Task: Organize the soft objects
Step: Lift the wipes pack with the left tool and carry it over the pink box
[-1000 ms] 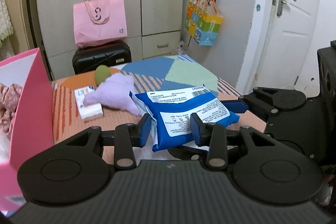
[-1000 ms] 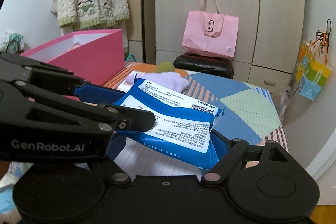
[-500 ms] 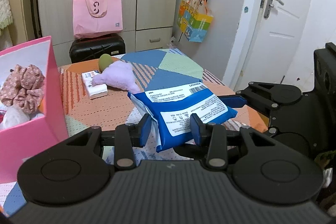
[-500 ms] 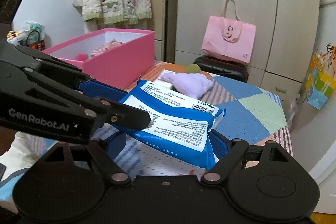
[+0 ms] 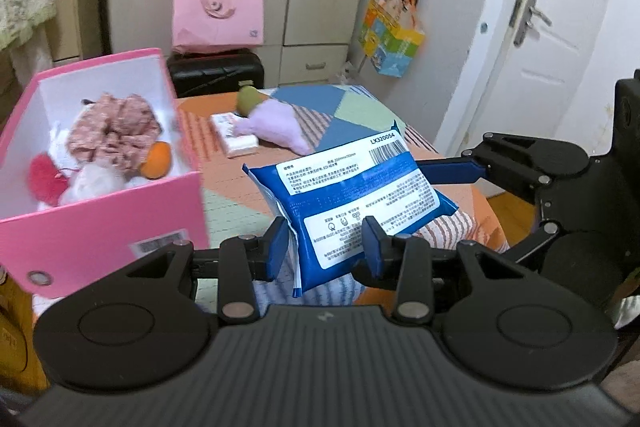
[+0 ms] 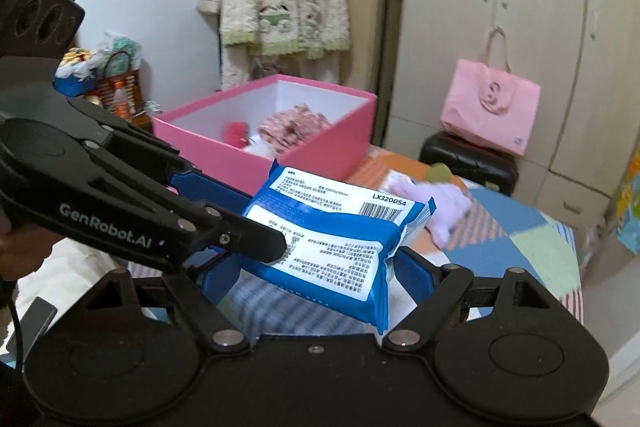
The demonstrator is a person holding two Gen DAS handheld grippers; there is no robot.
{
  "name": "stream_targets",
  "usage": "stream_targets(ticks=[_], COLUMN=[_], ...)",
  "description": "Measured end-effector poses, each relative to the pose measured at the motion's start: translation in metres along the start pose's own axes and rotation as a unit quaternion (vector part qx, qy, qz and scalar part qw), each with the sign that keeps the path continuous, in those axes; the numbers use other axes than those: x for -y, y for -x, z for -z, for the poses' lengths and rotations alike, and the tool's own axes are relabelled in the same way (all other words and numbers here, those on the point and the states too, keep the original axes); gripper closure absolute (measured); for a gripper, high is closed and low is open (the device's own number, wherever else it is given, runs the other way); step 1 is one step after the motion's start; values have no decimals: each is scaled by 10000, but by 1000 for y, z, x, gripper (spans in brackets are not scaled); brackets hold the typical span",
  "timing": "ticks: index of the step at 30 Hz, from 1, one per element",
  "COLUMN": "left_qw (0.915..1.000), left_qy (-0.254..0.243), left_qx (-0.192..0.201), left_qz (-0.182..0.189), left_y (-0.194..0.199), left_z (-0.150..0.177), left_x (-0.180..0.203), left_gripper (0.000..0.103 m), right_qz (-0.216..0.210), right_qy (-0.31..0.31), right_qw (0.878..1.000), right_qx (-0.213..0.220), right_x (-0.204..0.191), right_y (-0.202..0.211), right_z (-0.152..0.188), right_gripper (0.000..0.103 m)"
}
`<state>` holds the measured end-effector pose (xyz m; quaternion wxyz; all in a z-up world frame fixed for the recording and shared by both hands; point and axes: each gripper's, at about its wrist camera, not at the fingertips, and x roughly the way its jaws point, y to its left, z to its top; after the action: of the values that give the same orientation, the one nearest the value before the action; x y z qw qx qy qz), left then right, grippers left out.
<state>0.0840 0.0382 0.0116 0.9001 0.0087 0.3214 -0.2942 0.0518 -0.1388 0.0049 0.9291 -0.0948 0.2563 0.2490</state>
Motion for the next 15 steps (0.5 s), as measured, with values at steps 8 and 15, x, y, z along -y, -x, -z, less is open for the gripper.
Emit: stream_targets(ticks=[8,15], left_qw=[9985,9960], left_qy=[97,162], left_qx=[369,618], left_qz=[-398,-632], left_y=[33,47], left_z=[-4,-20], left_x=[-27,-54], left_gripper=[65,66], right_qz=[-190,-530], right_qy=[343,140], right_qw=[9988,9980], right_qx=[291,316], right_x=[-26,-27], right_y=[-10,-34], right_z=[-31,-62], right_gripper=[15,15])
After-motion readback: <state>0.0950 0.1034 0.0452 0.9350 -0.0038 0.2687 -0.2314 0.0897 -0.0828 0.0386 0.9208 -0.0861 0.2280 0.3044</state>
